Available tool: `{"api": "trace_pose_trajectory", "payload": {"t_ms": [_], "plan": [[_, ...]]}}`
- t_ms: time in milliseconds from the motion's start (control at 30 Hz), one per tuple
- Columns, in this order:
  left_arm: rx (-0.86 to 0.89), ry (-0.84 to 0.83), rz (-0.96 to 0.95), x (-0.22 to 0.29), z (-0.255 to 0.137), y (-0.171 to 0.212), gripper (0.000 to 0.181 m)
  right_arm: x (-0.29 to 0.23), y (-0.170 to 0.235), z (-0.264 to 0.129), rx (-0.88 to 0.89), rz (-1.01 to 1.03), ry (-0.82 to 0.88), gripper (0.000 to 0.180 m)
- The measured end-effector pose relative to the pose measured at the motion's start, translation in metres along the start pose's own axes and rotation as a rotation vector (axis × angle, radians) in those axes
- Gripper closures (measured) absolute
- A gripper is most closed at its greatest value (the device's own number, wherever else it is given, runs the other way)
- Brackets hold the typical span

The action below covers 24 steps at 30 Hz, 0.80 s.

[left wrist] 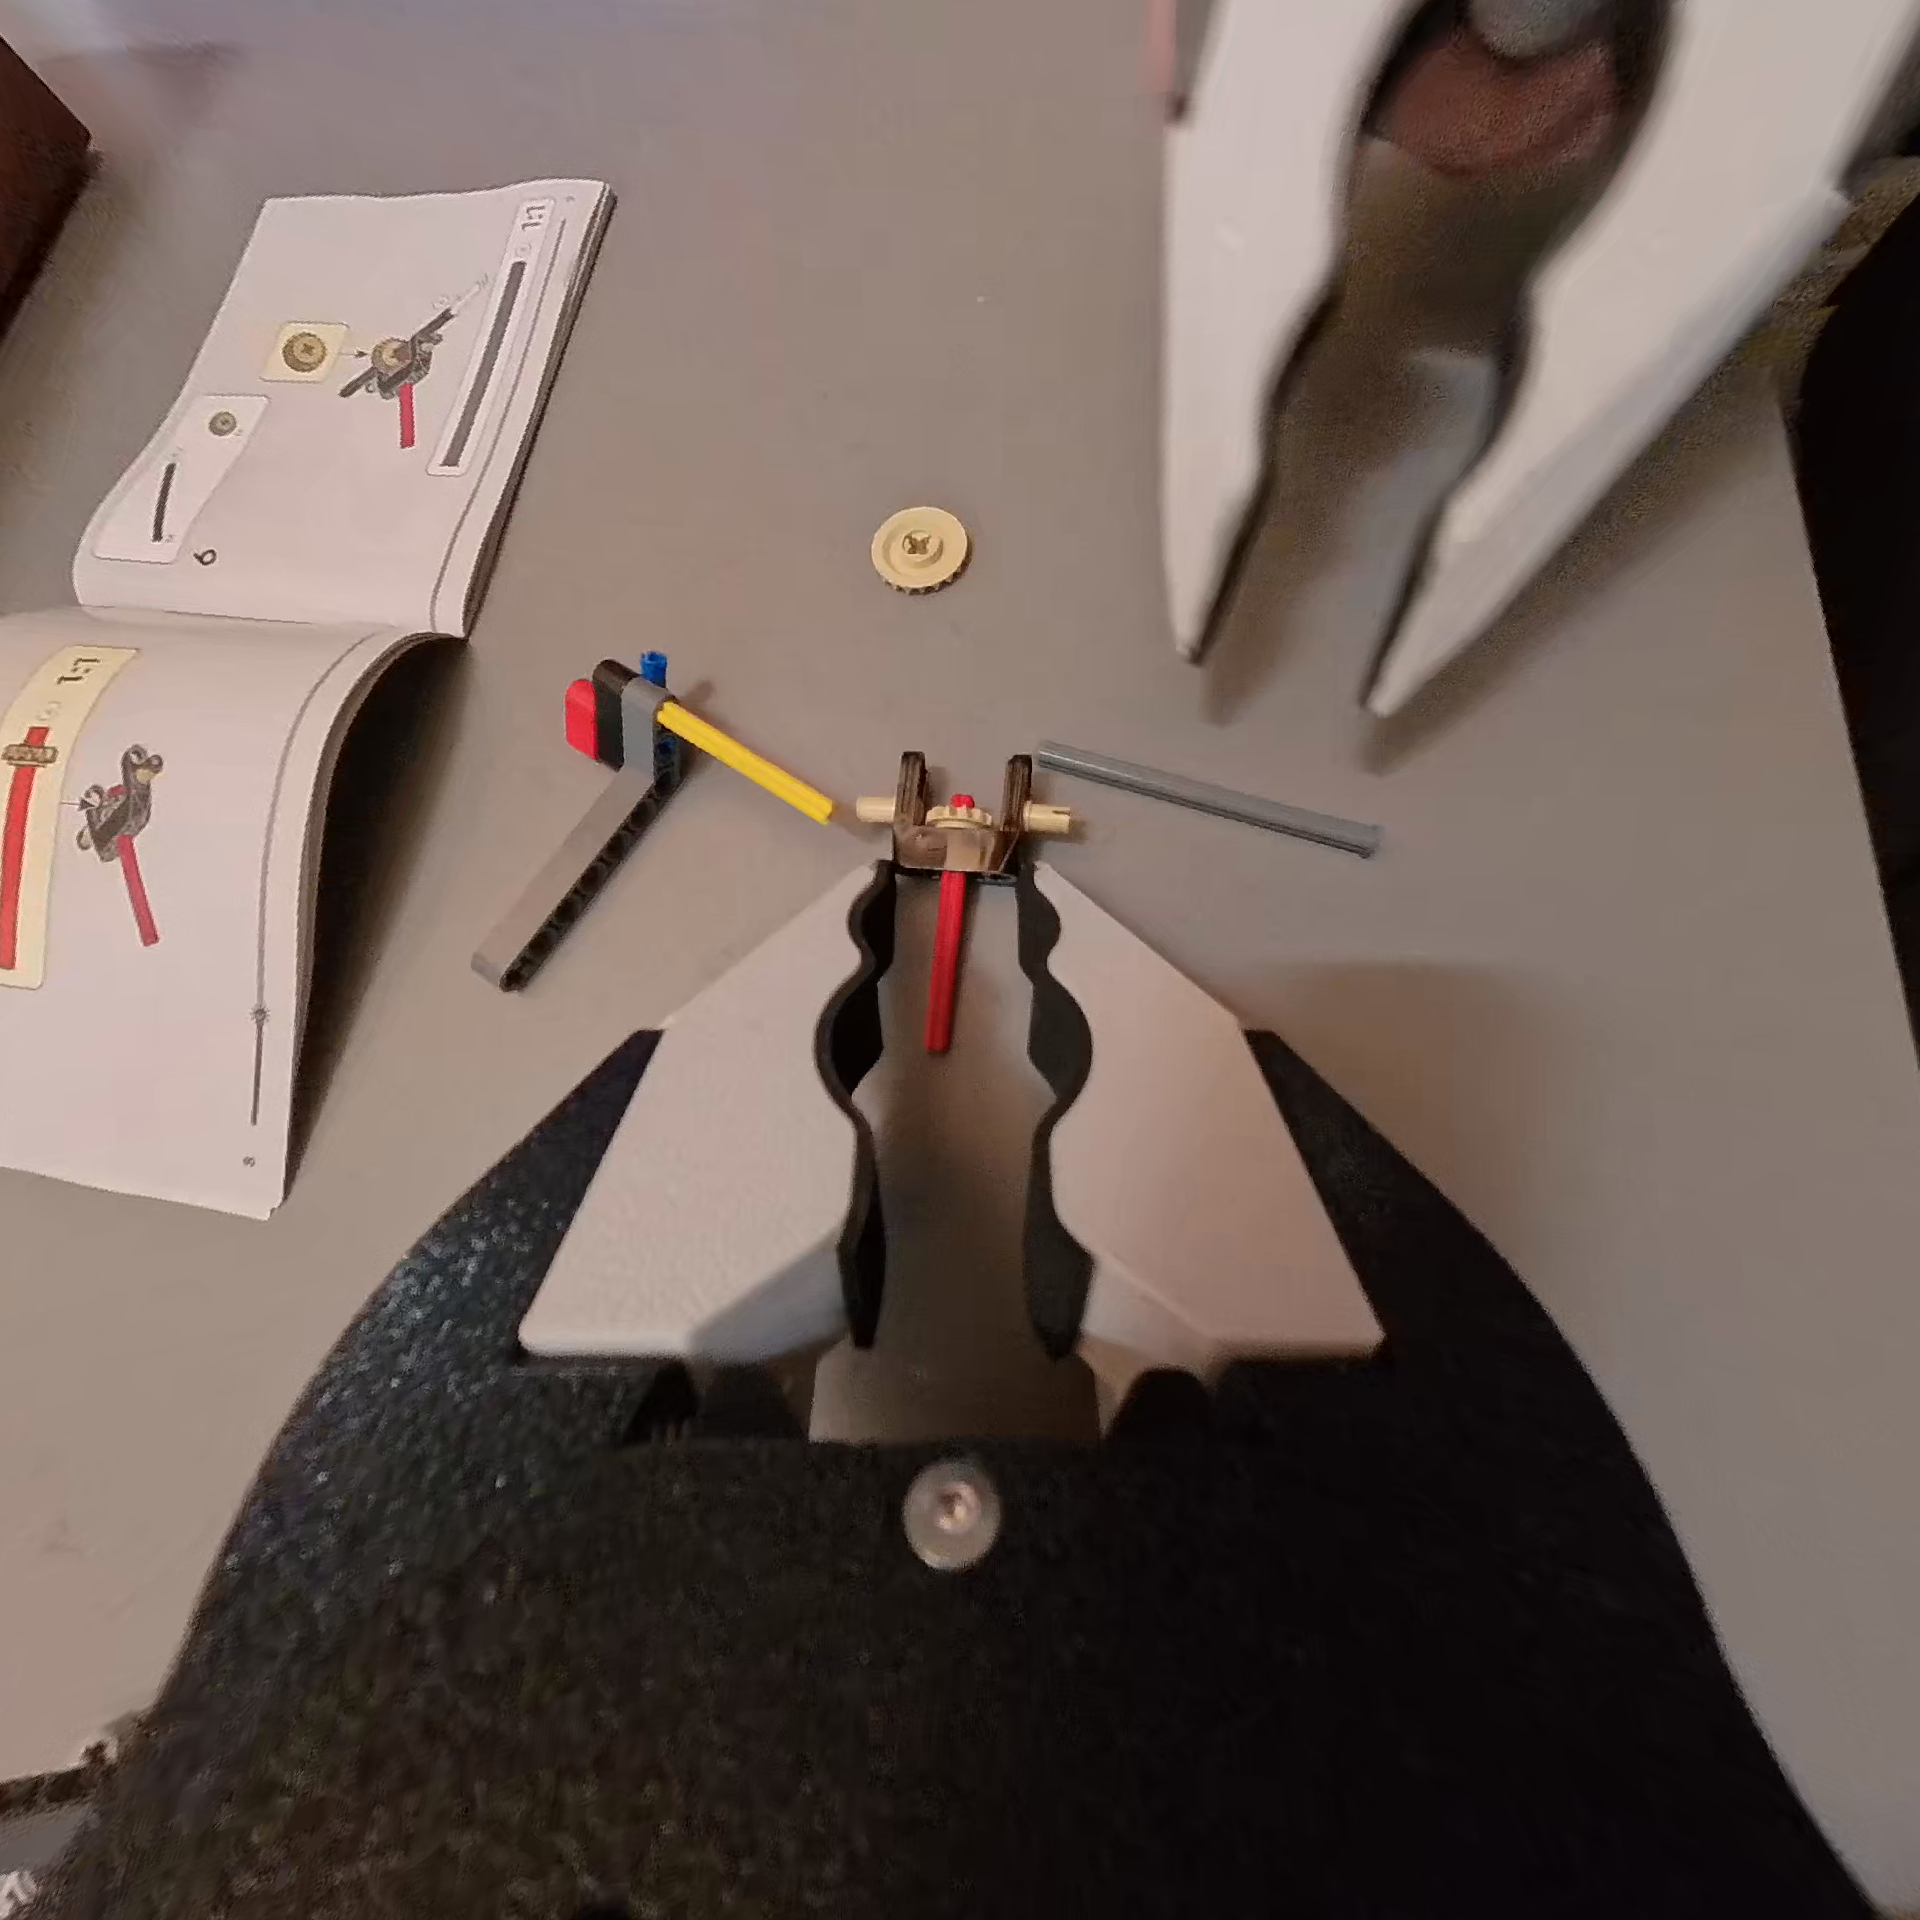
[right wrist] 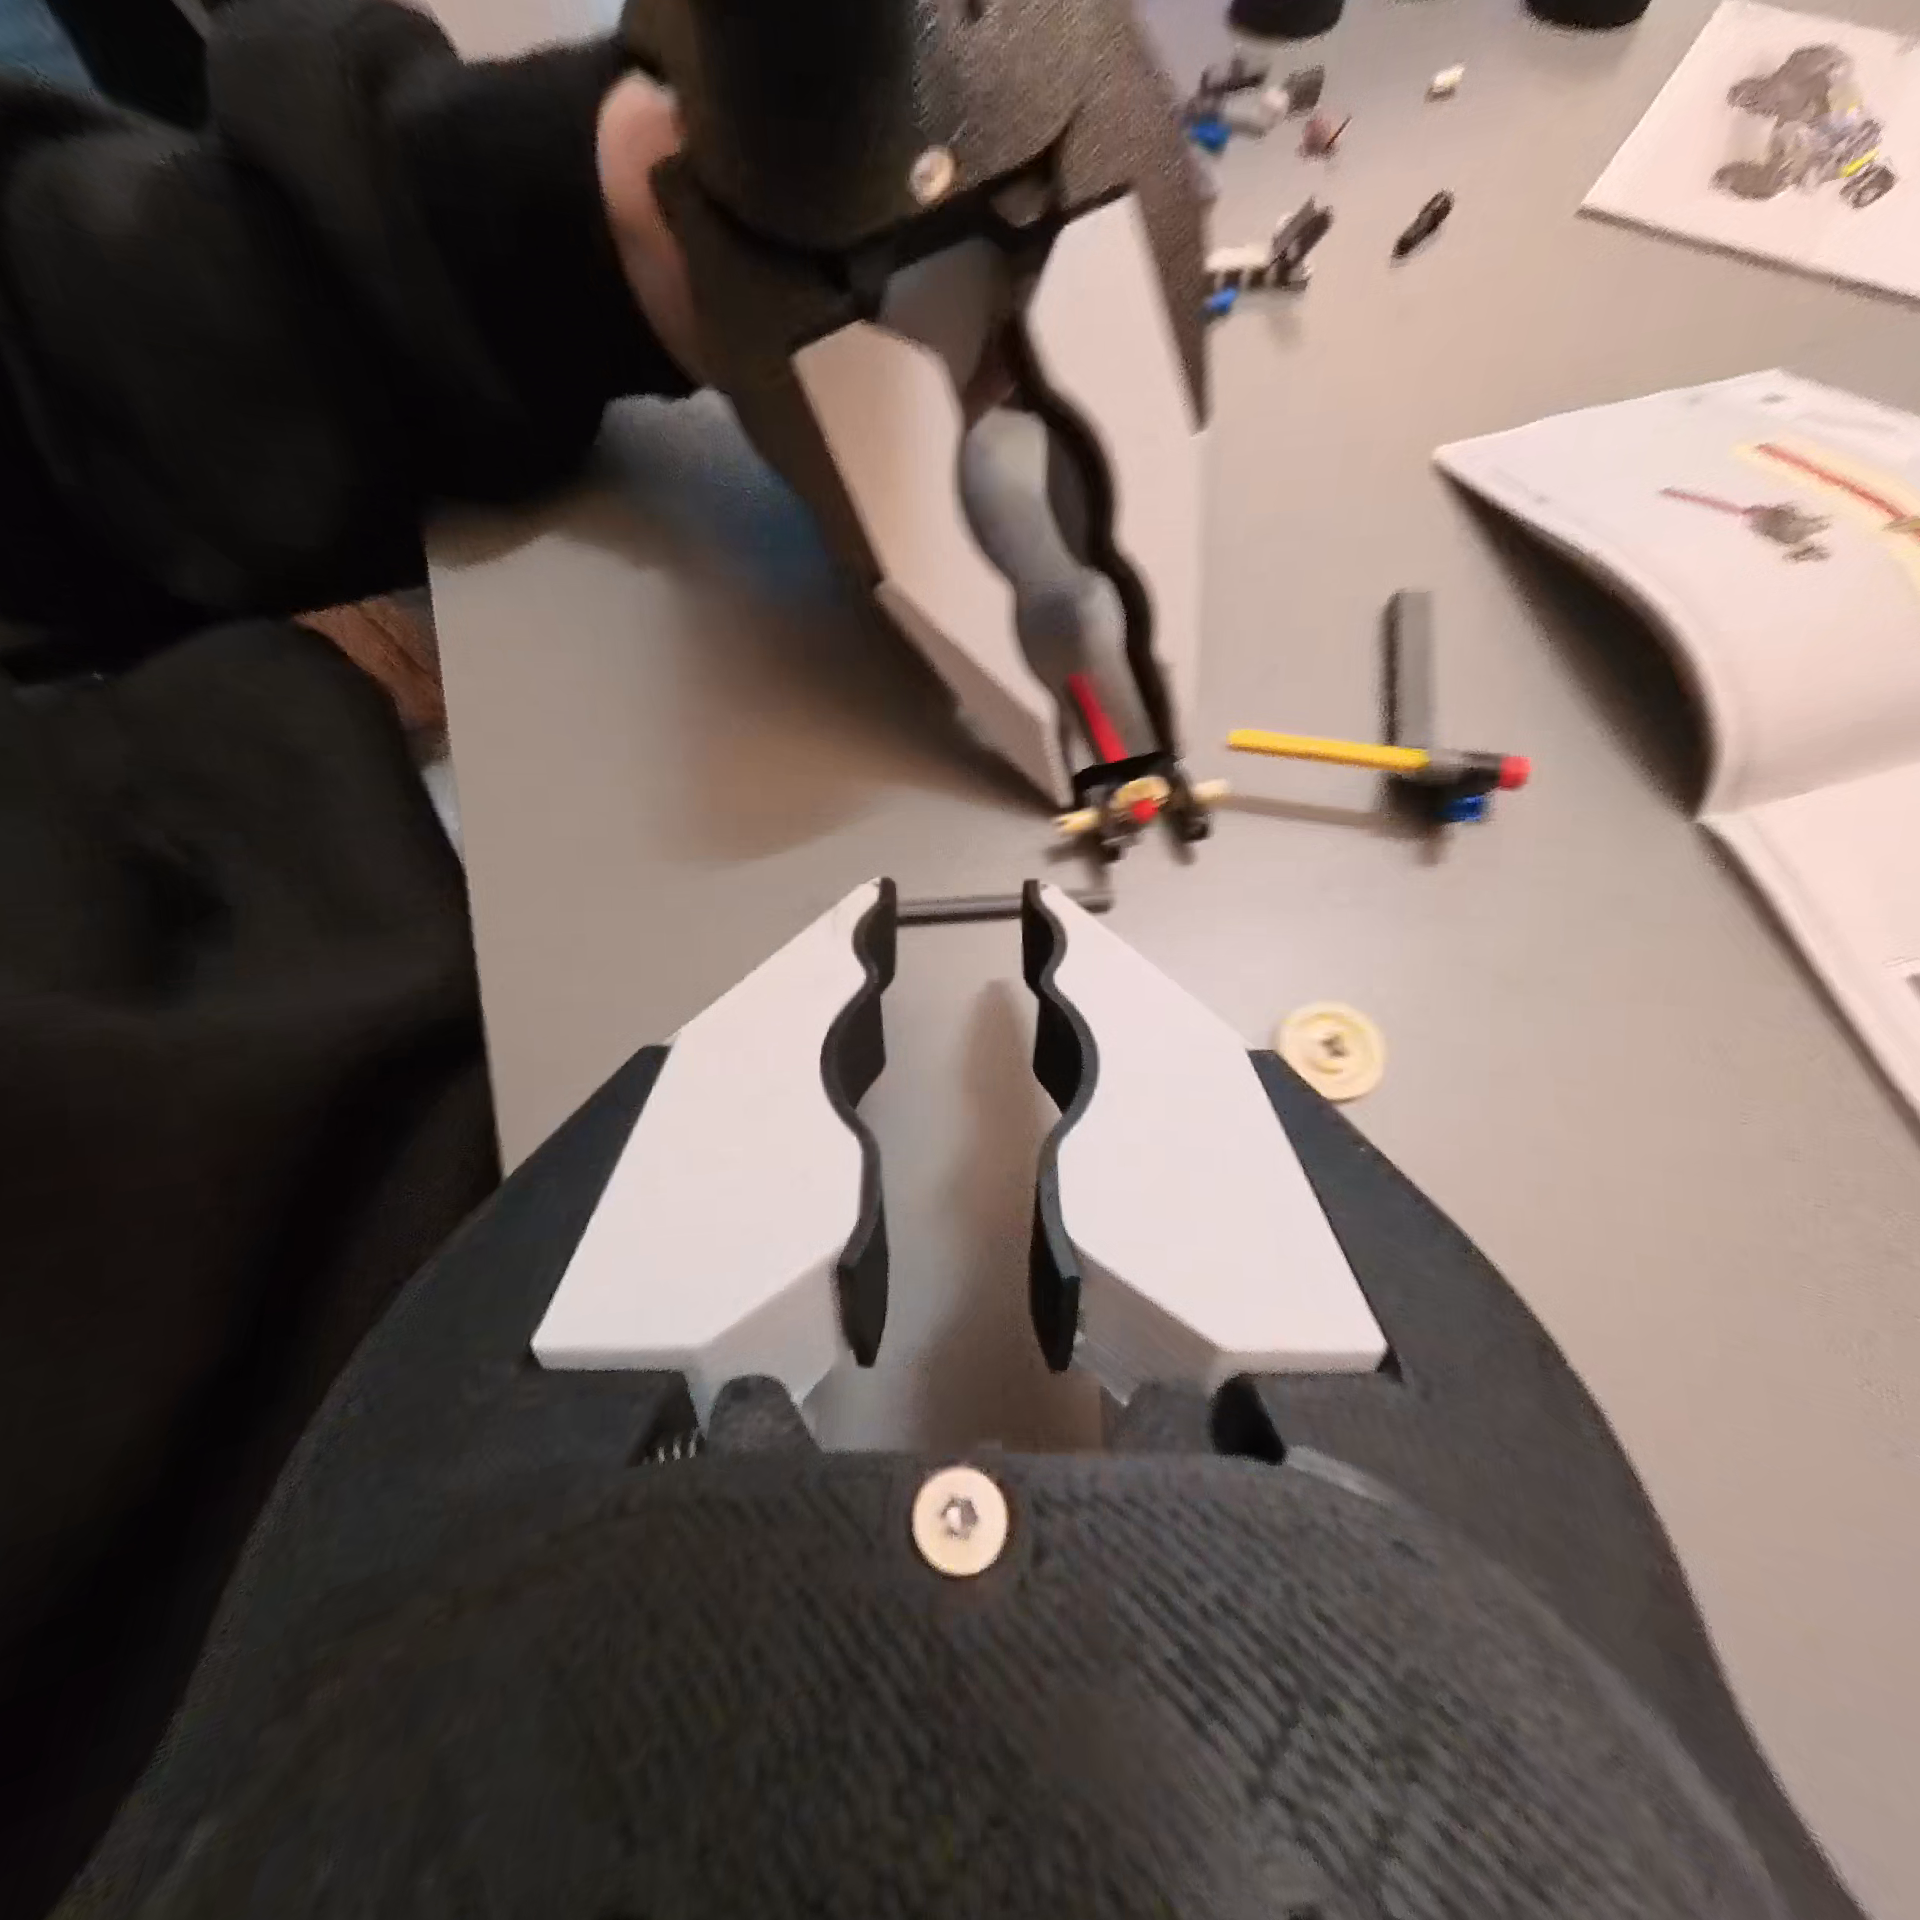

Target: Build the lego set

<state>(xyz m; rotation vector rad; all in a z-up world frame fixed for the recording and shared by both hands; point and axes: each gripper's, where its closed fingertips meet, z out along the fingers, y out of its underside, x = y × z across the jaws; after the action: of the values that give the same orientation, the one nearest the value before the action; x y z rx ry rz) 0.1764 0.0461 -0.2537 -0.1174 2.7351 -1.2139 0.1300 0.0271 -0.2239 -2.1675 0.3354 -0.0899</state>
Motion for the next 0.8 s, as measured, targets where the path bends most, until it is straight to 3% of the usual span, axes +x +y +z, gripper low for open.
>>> {"api": "trace_pose_trajectory", "payload": {"t_ms": [200,267,400,500,667,800], "plan": [[-0.028,-0.053,0.047,-0.001,0.0,-0.001,0.159,-0.027,0.009,0.016,-0.098,-0.092,0.137,0.154],[-0.044,-0.08,0.062,-0.003,0.0,-0.001,0.159,-0.023,0.005,0.018,-0.084,-0.043,0.211,0.16],[-0.064,-0.116,0.057,-0.005,0.0,-0.001,0.159,-0.009,-0.002,0.02,-0.01,0.092,0.331,0.153],[-0.068,-0.109,0.038,-0.005,-0.001,-0.001,0.159,-0.004,0.015,0.025,-0.101,0.094,0.412,0.142],[-0.056,-0.076,0.01,-0.001,-0.002,0.001,0.159,-0.006,0.019,0.018,-0.151,0.031,0.436,0.158],[-0.039,-0.065,-0.014,-0.001,-0.003,0.002,0.159,0.002,0.029,0.004,-0.155,0.079,0.427,0.16]]}}
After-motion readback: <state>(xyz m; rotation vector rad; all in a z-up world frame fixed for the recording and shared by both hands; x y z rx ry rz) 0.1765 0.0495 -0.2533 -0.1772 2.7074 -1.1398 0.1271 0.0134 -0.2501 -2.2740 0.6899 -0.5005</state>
